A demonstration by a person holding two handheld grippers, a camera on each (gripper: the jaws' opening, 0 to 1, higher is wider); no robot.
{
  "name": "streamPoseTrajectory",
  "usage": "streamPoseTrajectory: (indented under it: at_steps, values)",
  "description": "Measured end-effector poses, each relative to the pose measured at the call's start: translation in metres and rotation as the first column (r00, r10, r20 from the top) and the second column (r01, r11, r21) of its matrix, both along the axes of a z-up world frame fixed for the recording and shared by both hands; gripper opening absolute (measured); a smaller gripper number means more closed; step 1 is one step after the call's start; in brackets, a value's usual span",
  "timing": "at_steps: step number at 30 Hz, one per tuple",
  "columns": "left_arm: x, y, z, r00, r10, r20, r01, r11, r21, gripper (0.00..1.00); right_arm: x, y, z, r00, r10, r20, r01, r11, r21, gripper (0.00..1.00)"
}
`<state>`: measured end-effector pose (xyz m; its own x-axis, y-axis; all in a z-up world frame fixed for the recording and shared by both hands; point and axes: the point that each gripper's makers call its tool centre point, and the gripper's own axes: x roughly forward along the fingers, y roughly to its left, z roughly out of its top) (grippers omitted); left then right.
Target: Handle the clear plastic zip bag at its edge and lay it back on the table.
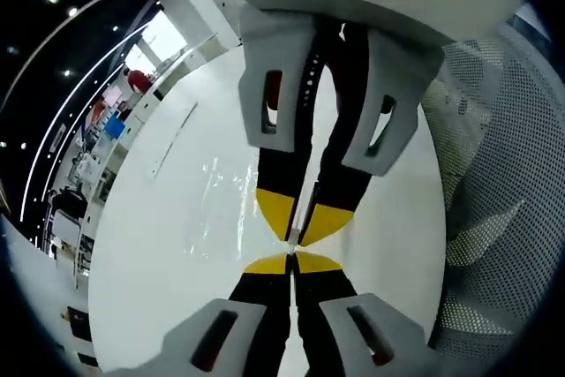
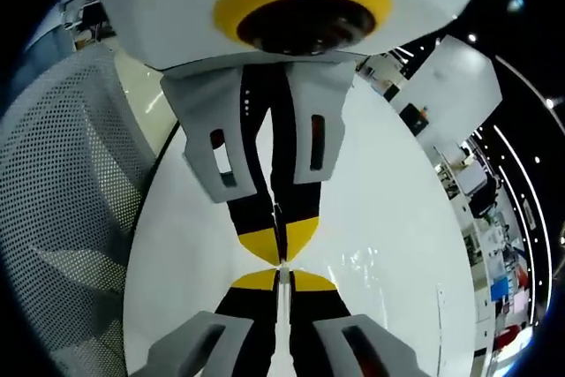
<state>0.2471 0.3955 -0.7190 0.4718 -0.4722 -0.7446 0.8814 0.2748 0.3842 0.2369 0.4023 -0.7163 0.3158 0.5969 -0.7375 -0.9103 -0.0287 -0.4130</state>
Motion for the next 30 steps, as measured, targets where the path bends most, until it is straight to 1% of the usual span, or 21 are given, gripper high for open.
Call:
streamPoseTrajectory:
  at_steps: [8, 12, 19, 20, 24, 27, 30]
  values:
    - [-0.0020, 0.0003, -0.0003, 1.000, 0.002, 0.004, -0.002, 1.000, 0.005, 0.00, -0.0028, -0.0003, -0.0002, 1.000, -0.002, -0.002, 0.002, 1.000, -0.003, 0.00]
    - [-0.0028, 0.0001, -0.0007, 1.000, -0.007, 0.009, 0.007, 1.000, 0.019, 0.00, -0.0039, -0.0006, 0.0000, 1.000, -0.006, -0.008, 0.006, 1.000, 0.000, 0.00]
    - [-0.0020, -0.0010, 0.0023, 1.000, -0.009, 0.015, 0.009, 1.000, 0.002, 0.00, -0.0025, 0.0025, 0.0018, 1.000, 0.006, 0.005, -0.006, 1.000, 0.008, 0.00]
    - [-0.0024, 0.0002, 0.0022, 1.000, -0.011, 0.016, 0.010, 1.000, 0.008, 0.00, -0.0024, 0.0022, 0.0015, 1.000, 0.006, 0.006, -0.006, 1.000, 0.004, 0.00]
    - [-0.0032, 0.0003, 0.0008, 1.000, -0.017, 0.015, 0.017, 1.000, 0.006, 0.00, -0.0043, 0.0024, 0.0006, 1.000, 0.013, -0.011, -0.013, 1.000, 0.009, 0.00]
    - [-0.0036, 0.0001, 0.0003, 1.000, -0.017, 0.014, 0.017, 1.000, 0.008, 0.00, -0.0051, 0.0023, -0.0001, 1.000, 0.030, 0.001, -0.030, 1.000, -0.006, 0.00]
    - [-0.0041, -0.0004, -0.0013, 1.000, -0.021, 0.014, 0.021, 1.000, 0.016, 0.00, -0.0055, 0.0017, -0.0015, 1.000, 0.023, -0.005, -0.023, 1.000, -0.012, 0.00]
